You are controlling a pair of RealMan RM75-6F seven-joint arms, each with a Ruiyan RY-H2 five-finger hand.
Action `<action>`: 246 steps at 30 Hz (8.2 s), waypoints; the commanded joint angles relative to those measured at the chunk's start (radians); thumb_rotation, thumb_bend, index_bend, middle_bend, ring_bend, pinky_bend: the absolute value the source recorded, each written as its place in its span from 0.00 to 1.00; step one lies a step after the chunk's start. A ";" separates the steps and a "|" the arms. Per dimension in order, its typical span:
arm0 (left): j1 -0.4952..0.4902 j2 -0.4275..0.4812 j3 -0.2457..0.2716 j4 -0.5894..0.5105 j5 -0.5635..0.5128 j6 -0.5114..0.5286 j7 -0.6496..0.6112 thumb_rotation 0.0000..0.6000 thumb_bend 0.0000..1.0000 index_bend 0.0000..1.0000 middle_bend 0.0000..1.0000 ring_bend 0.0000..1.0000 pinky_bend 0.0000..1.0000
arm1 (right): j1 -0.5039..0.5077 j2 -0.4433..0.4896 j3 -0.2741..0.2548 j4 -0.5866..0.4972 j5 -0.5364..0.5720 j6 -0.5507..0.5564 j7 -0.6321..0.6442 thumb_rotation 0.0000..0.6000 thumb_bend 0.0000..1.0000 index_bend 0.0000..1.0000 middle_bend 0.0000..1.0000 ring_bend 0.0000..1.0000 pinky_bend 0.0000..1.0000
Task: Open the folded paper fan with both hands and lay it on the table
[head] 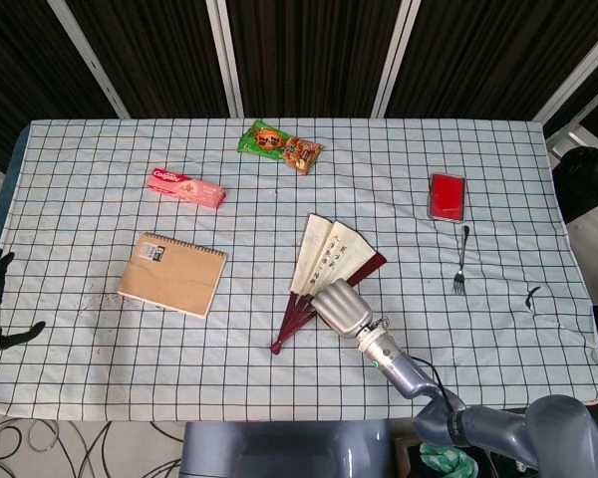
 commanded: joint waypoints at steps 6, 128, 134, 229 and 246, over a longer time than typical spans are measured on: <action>0.000 0.000 -0.001 0.000 0.001 0.001 -0.001 1.00 0.00 0.00 0.00 0.00 0.00 | -0.001 0.000 -0.005 0.000 0.002 -0.001 0.000 1.00 0.58 0.59 0.93 0.97 0.94; -0.590 -0.476 -0.193 0.079 -0.373 -0.309 0.188 1.00 0.50 0.62 0.12 0.00 0.00 | 0.448 -0.117 0.704 -0.553 1.070 0.466 -0.144 1.00 0.92 0.90 0.93 0.98 0.94; -0.579 -0.445 -0.197 0.063 -0.361 -0.296 0.183 1.00 0.51 0.63 0.13 0.00 0.00 | 0.424 -0.087 0.691 -0.568 1.064 0.466 -0.148 1.00 0.92 0.90 0.93 0.98 0.94; -0.430 -0.257 0.009 -0.054 -0.242 -0.257 0.226 1.00 0.13 0.45 0.03 0.00 0.00 | -0.194 0.328 0.124 -0.844 0.663 0.534 -0.388 1.00 0.24 0.00 0.52 0.64 0.63; -0.295 -0.030 0.132 -0.210 -0.067 -0.169 0.181 1.00 0.00 0.05 0.00 0.00 0.00 | -0.266 0.457 0.011 -0.903 0.568 0.504 -0.368 1.00 0.15 0.00 0.06 0.16 0.23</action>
